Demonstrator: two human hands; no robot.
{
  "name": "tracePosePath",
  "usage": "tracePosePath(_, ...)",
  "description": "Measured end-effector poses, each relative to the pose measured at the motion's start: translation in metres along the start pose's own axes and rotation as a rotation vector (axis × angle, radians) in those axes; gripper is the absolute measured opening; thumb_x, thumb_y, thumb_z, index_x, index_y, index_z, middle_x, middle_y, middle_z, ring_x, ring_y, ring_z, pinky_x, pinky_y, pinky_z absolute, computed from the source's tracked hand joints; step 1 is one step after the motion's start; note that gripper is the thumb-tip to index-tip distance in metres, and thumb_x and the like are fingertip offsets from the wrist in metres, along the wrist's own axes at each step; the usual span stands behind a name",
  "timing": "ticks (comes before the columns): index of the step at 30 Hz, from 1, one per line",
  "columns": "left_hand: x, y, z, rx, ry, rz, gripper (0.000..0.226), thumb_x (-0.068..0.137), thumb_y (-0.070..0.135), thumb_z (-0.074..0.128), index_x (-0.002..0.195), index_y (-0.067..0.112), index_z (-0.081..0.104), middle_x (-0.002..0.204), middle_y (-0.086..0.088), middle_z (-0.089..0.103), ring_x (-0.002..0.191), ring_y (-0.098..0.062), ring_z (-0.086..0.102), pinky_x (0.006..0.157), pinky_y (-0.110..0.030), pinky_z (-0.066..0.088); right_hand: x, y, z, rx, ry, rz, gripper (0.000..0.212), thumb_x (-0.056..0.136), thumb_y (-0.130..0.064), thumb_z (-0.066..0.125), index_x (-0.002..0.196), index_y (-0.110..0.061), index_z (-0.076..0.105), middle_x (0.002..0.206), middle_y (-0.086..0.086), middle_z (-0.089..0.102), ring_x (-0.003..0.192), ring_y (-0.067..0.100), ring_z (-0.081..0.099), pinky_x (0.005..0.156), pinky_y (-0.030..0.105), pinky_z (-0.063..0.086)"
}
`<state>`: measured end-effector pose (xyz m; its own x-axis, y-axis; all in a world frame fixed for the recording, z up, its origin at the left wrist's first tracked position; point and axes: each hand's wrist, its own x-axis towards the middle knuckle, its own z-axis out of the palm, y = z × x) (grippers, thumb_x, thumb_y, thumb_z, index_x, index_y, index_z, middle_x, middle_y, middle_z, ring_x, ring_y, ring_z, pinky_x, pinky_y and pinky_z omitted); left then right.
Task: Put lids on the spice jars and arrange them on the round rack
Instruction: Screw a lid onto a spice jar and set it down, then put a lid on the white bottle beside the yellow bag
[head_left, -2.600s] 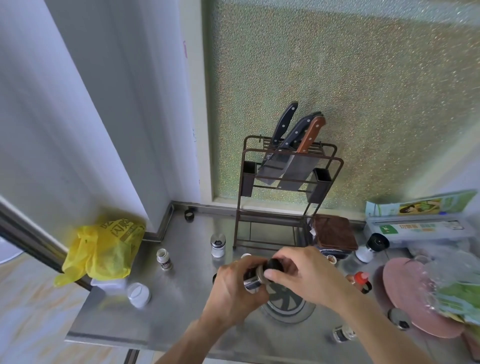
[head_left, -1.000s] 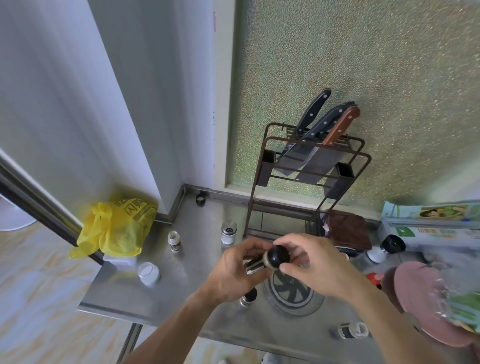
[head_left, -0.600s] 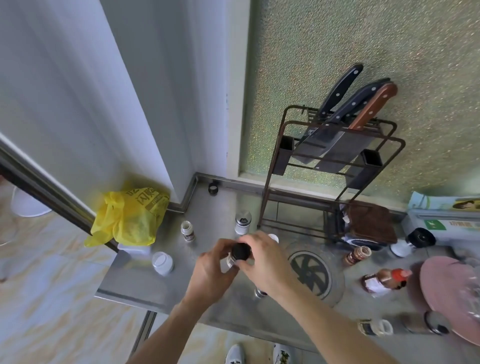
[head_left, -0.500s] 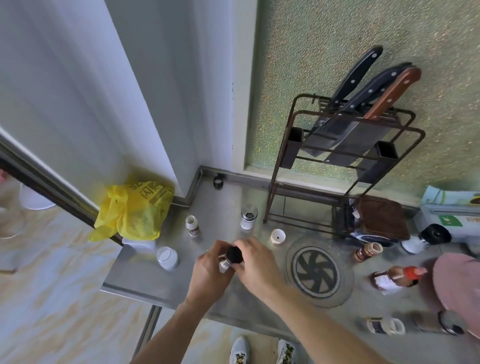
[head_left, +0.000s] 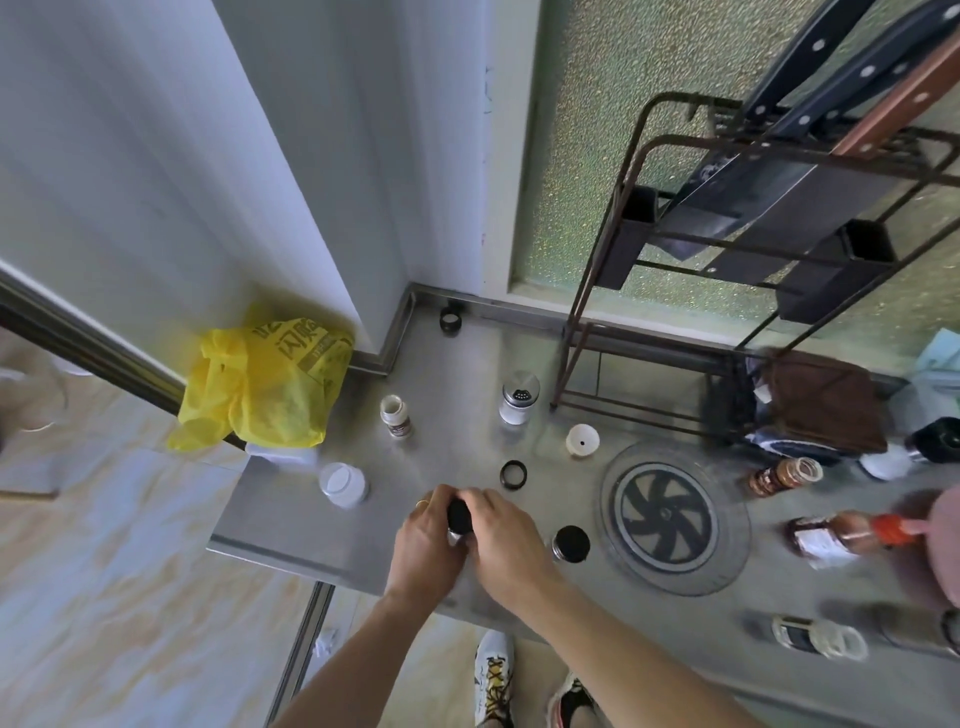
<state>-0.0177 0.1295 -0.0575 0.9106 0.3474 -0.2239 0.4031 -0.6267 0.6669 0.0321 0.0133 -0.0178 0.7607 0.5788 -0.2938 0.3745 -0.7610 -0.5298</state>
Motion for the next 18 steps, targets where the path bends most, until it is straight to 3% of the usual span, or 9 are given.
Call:
tracePosePath(5,-0.005,0.02,-0.022,0.07,-0.158,-0.016,0.076,0.065,0.031,0.068,0.136,0.035,0.041,0.128,0.01,0.054,0.11,-0.02,0.059,0.084,-0.038,0.053,0.0,0.027,-0.037,-0.005,0.113,0.018,0.046,0.089,-0.008,0.06,0.132,-0.022,0.051,0.123,0.001,0.059,0.109,0.025,0.062,0.09,0.037,0.051)
tracePosePath(9,0.009,0.044,-0.034,0.059,-0.084,0.043,0.057,0.074,0.046,0.057,0.129,0.039,0.049,0.133,0.015,0.052,0.109,-0.015,0.058,0.086,-0.034,0.051,0.011,0.071,-0.073,-0.106,0.212,0.14,0.039,0.091,-0.015,0.063,0.128,-0.024,0.055,0.121,-0.001,0.061,0.107,0.023,0.064,0.086,0.039,0.055)
tracePosePath(12,0.034,0.053,-0.03,0.091,-0.056,0.007,0.04,0.088,0.05,0.058,0.125,0.036,0.055,0.127,0.01,0.058,0.111,-0.016,0.06,0.088,-0.034,0.05,0.027,0.103,-0.084,-0.231,0.167,0.192,0.037,0.093,-0.015,0.063,0.128,-0.02,0.054,0.125,0.003,0.061,0.111,0.027,0.061,0.085,0.038,0.056)
tracePosePath(18,0.076,0.06,-0.011,0.159,-0.003,-0.104,0.038,0.09,0.049,0.058,0.125,0.034,0.054,0.127,0.008,0.059,0.112,-0.018,0.062,0.086,-0.04,0.054,0.067,0.142,-0.074,-0.47,-0.005,0.162,0.065,0.088,-0.009,0.067,0.145,-0.023,0.04,0.138,0.006,0.054,0.115,0.031,0.059,0.09,0.04,0.055)
